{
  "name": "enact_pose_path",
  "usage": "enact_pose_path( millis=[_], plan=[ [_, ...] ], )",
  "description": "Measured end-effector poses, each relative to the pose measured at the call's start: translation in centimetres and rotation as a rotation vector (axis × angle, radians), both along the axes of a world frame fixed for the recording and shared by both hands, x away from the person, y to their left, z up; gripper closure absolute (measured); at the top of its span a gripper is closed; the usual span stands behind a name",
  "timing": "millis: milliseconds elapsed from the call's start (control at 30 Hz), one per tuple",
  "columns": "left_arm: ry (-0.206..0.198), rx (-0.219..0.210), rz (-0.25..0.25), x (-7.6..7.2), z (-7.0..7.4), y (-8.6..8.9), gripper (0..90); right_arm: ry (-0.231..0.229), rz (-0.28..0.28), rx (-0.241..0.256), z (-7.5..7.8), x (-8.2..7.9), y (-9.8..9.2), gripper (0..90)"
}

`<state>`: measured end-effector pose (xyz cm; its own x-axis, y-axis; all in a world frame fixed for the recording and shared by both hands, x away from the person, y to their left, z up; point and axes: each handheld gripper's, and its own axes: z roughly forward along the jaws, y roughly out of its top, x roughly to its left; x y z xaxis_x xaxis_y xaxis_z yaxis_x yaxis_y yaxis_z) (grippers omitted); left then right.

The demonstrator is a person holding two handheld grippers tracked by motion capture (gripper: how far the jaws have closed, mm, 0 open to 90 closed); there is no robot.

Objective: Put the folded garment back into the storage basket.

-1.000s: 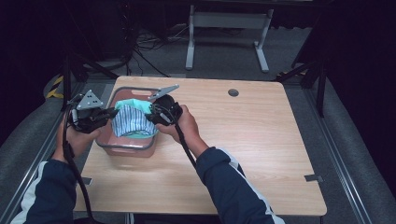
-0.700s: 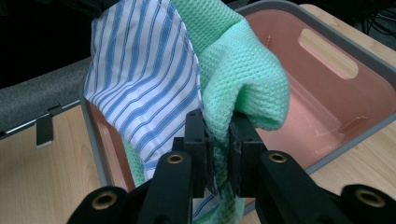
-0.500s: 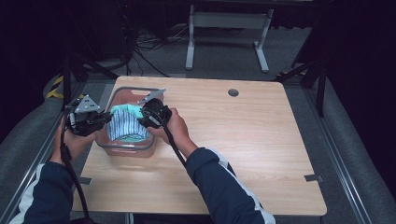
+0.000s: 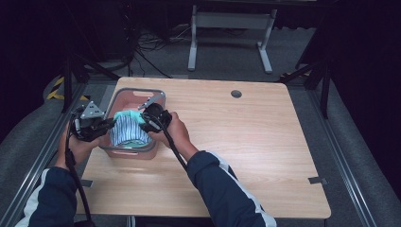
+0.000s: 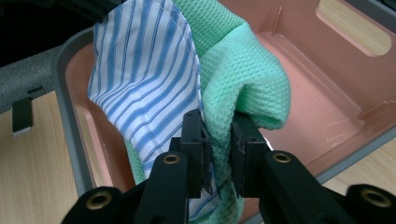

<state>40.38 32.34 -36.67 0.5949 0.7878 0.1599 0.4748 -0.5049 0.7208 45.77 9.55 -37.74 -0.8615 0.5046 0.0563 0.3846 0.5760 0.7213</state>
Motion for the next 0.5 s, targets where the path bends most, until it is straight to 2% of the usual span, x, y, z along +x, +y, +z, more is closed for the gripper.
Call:
enact_pose_path(
  millis=[200,267,367,500],
  plan=[
    [0.010,0.007,0.009,0.01,-0.44,0.08,84.8,-0.002,-0.003,-0.015,-0.20,-0.01,0.11,72.1],
    [0.011,0.011,0.013,0.04,-0.47,0.19,82.7,-0.007,-0.007,-0.013,-0.28,0.03,0.02,69.3],
    [0.004,-0.005,0.032,-0.03,-0.40,0.20,77.7,-0.010,-0.009,-0.017,-0.23,-0.07,-0.14,67.1],
    [-0.005,-0.003,0.025,-0.16,-0.25,-0.03,74.1,-0.015,-0.014,-0.013,-0.06,-0.22,-0.32,65.8]
  ],
)
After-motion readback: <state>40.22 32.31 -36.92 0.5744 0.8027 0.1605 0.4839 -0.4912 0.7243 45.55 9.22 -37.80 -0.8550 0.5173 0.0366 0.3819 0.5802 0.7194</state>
